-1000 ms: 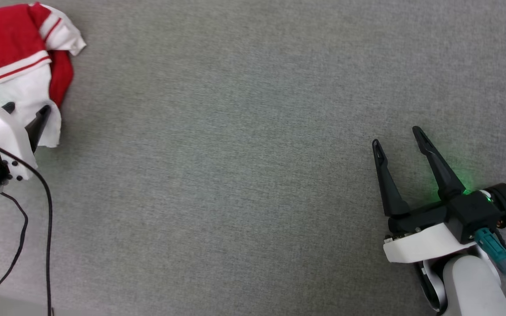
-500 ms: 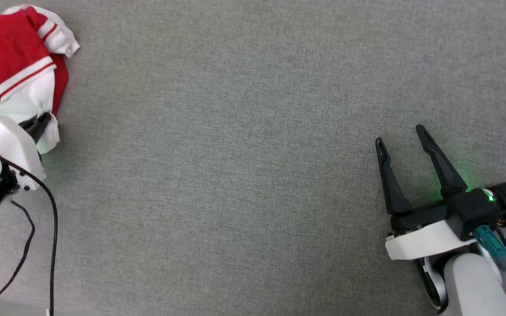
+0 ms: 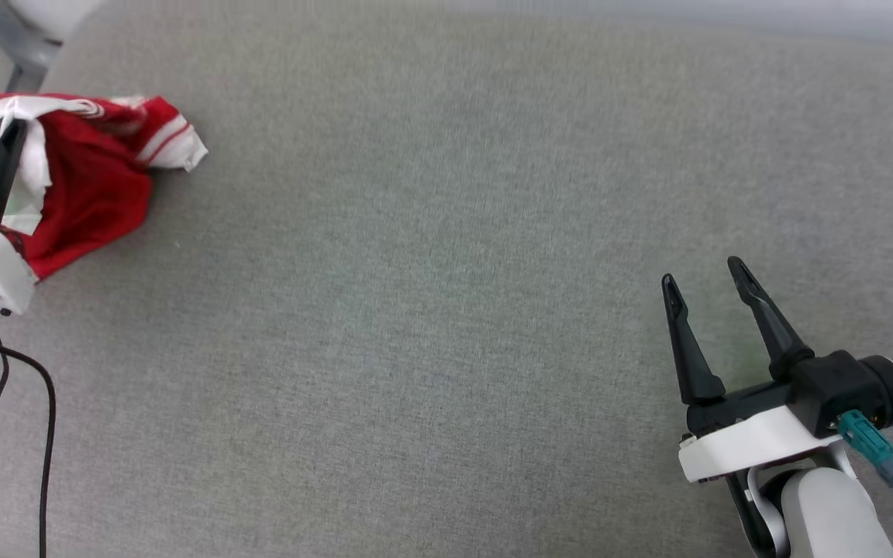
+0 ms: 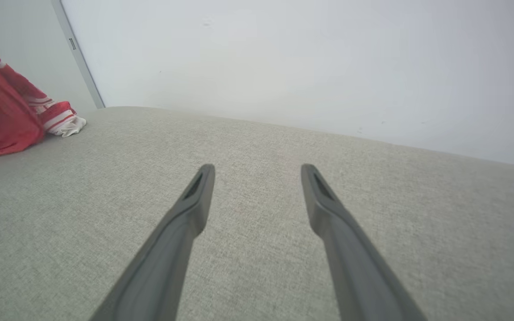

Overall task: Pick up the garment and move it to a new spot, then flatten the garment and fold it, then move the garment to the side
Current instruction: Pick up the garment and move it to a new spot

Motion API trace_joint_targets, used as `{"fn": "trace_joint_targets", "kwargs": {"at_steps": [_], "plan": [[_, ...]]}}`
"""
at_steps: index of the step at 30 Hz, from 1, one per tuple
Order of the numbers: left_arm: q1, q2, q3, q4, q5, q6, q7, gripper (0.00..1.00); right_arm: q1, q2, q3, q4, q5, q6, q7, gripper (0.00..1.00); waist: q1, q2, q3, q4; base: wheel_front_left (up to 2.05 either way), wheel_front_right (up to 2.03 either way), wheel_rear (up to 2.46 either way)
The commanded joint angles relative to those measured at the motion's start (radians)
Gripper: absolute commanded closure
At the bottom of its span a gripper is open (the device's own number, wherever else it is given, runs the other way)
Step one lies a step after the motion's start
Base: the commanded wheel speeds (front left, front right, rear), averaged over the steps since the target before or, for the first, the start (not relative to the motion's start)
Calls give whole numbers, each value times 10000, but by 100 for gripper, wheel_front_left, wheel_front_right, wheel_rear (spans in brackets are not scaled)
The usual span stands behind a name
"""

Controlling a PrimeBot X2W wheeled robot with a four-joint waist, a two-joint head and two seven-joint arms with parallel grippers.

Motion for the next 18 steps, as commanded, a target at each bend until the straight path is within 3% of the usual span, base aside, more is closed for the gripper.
{"fn": "trace_joint_targets", "kwargs": {"at_steps": [1, 11, 18], "plan": [[-68, 21, 9, -222, -4, 41, 44, 100, 129, -13, -18, 31, 91, -14, -17, 0, 0, 0, -582, -135, 0, 0, 0], [-429, -62, -245, -3018, -28, 716, 1440, 100, 368, -9, -102, 167, 814, -14, -17, 0, 0, 0, -1707, -792, 0, 0, 0], [-871, -728, -580, -4921, 9, 1372, 2442, 100, 324, -5, -329, 126, 1089, -12, -17, 0, 0, 0, -1976, -1666, 0, 0, 0]]}}
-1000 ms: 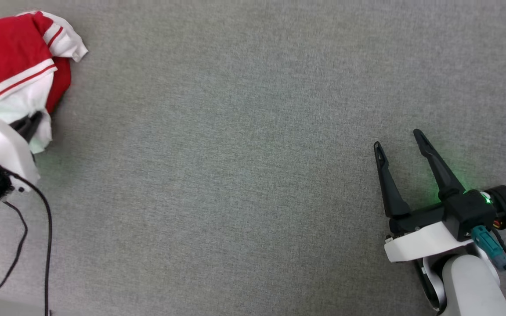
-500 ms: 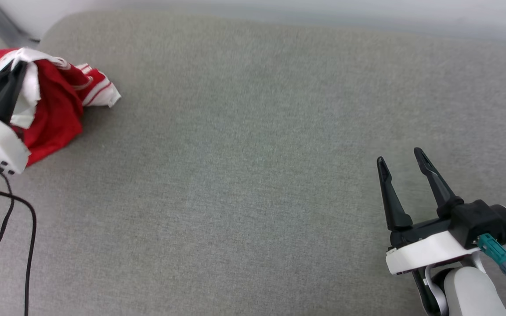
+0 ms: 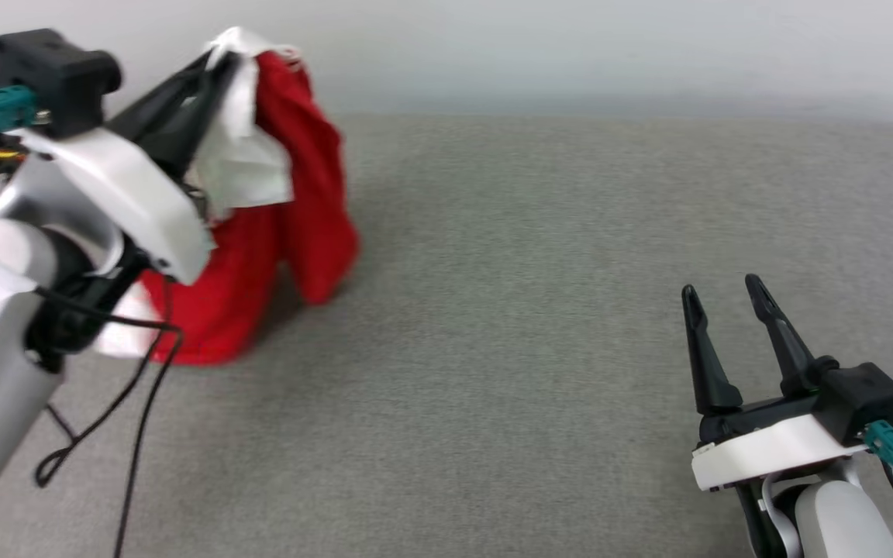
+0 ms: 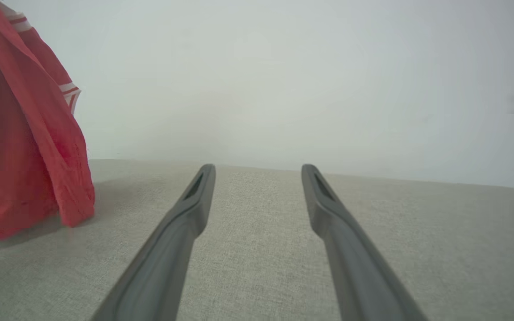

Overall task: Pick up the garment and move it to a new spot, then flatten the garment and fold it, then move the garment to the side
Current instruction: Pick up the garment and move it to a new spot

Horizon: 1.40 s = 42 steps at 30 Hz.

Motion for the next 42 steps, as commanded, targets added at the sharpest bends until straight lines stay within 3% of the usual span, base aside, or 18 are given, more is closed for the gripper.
{"fn": "trace_joint_targets", "kwargs": {"at_steps": [1, 5, 12, 17, 22, 31, 38, 40, 41, 42], "plan": [[-230, -205, -59, -226, 53, 82, 107, 100, 12, 5, -63, -35, 55, -10, -17, 0, 1, 0, -139, -459, 0, 0, 0], [-647, -1003, -360, -671, 14, 181, 451, 100, 50, 5, -398, -17, 231, -10, -17, 0, 1, 0, -192, -997, 0, 0, 0], [-1576, -2967, -311, -905, -910, 127, 486, 100, -6, 6, -1151, -128, 338, -9, -17, 0, 1, 0, -151, -1705, 0, 0, 0], [-2082, -3675, -95, -982, -1136, 85, 152, 100, -93, 8, -1890, -228, 461, -9, -17, 0, 1, 0, -42, -1841, 0, 0, 0], [-1434, -3347, 92, -603, -1394, 111, 7, 100, -151, 5, -2132, -251, 414, -9, -17, 0, 1, 0, 141, -1673, 0, 0, 0], [1605, -1860, -401, 1188, -2005, -437, -97, 100, -215, 5, -1947, -182, 184, -9, -17, 0, 1, 0, 386, -1055, 0, 0, 0], [2623, -1729, -627, 2979, -2038, -757, -634, 100, -307, 5, -1689, -84, -187, -9, -17, 0, 1, 0, 552, -536, 0, 0, 0], [2659, -1823, -692, 3514, -2011, -806, -678, 54, -315, 5, -1602, -39, -242, -9, -17, 0, 1, 0, 583, -431, 0, 0, 0], [2644, -1869, -731, 3762, -1975, -800, -694, 1, -323, 5, -1560, -21, -284, -9, -17, 0, 1, 0, 593, -386, 0, 0, 0], [2644, -1869, -731, 3762, -1975, -800, -694, 1, -323, 5, -1560, -21, -284, -9, -17, 0, 1, 0, 593, -386, 0, 0, 0]]}}
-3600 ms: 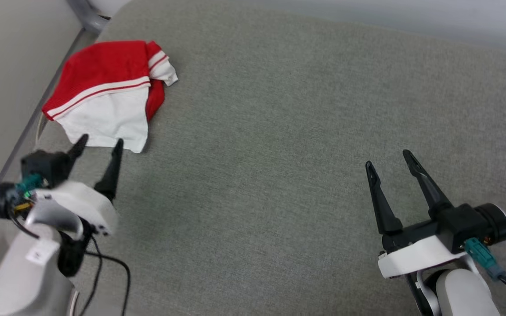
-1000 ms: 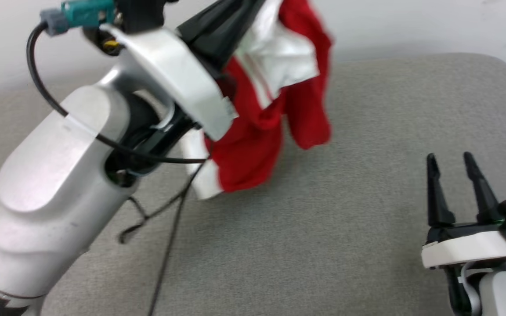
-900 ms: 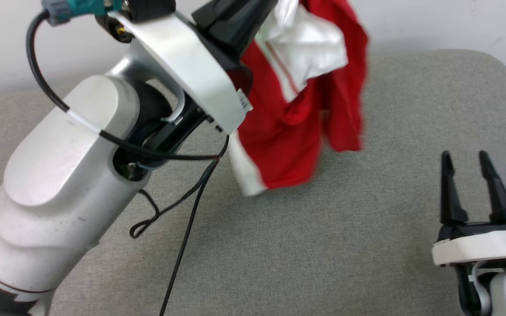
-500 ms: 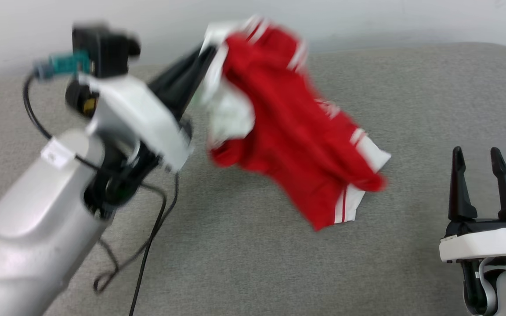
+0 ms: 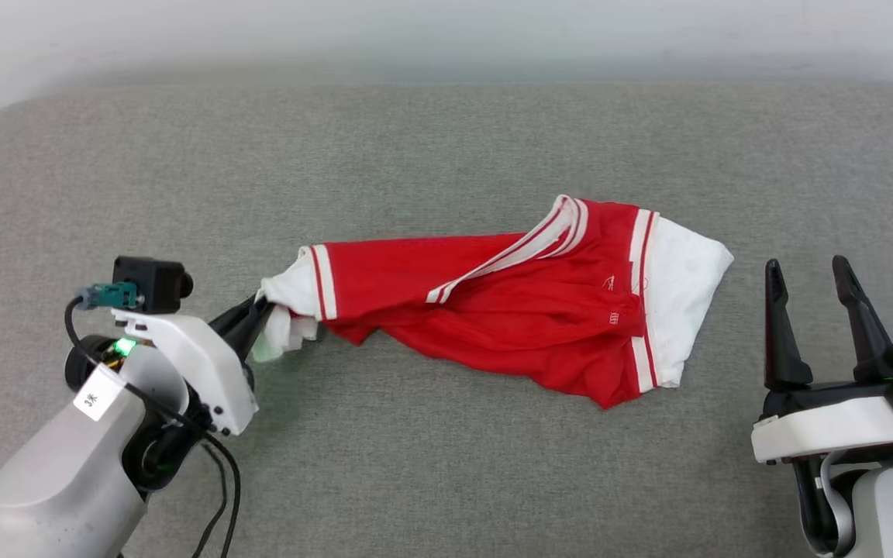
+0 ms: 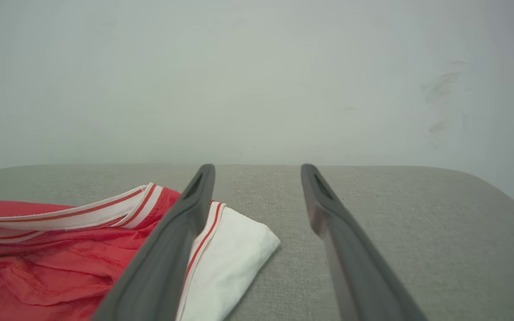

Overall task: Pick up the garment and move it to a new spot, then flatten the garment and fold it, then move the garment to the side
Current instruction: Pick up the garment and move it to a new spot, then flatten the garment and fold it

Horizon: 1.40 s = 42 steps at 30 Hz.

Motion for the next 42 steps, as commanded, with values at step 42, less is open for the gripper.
{"fn": "trace_joint_targets", "kwargs": {"at_steps": [42], "plan": [[6092, -2736, 4769, -4138, 6371, 1781, -2608, 0, 1433, 6, 741, 15, -168, -7, -19, 0, 0, -1, -1901, 1013, 0, 0, 0]]}}
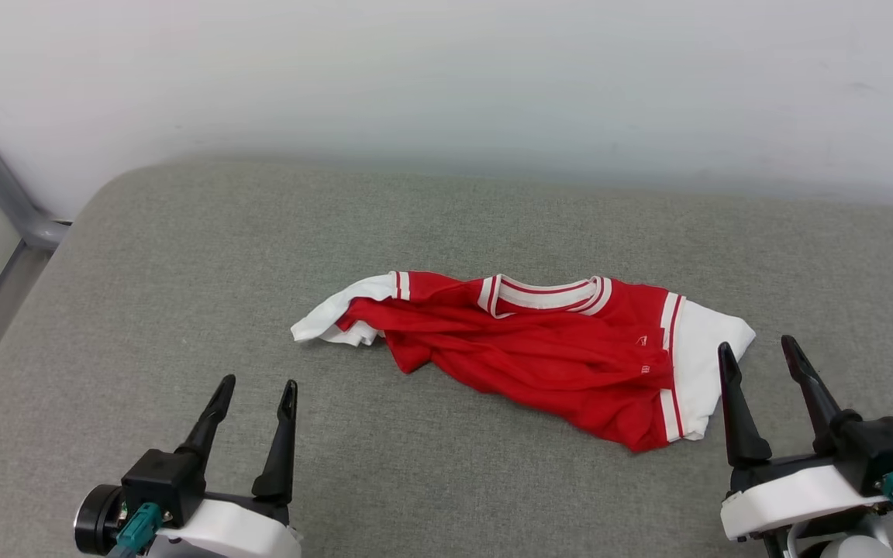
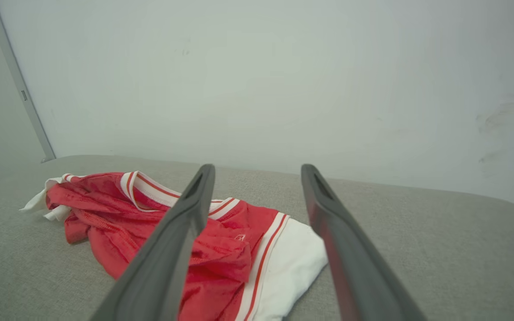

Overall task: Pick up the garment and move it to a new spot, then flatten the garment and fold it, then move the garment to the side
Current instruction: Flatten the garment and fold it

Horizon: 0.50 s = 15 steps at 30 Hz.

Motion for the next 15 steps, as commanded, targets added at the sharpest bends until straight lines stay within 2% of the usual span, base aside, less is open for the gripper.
{"fn": "trace_joint_targets", "kwargs": {"at_steps": [1, 5, 7, 11, 15], "plan": [[103, -111, 161, -46, 180, -115, -25, 0, 67, 6, 80, 11, -86, -7, -19, 0, 1, -1, 47, 38, 0, 0, 0], [8, -392, 384, 57, 608, -511, -26, 0, -51, 10, 603, 325, -386, -7, 4, 0, 1, -1, 248, 233, 0, 0, 0], [-140, -488, 438, 117, 826, -697, -26, 0, -349, 9, 1022, 522, -495, -7, 410, 0, 1, -1, 362, 345, 0, 0, 0], [-269, -746, 593, 266, 1120, -962, -26, 0, -1055, -367, 2138, 762, -640, -8, 1881, 0, 1, -1, 584, 612, 0, 0, 0], [-321, -1078, 699, 467, 1352, -1208, -26, 0, -1957, -1006, 3365, 1093, -196, -8, 3855, 0, 1, -1, 790, 931, 0, 0, 0]]}}
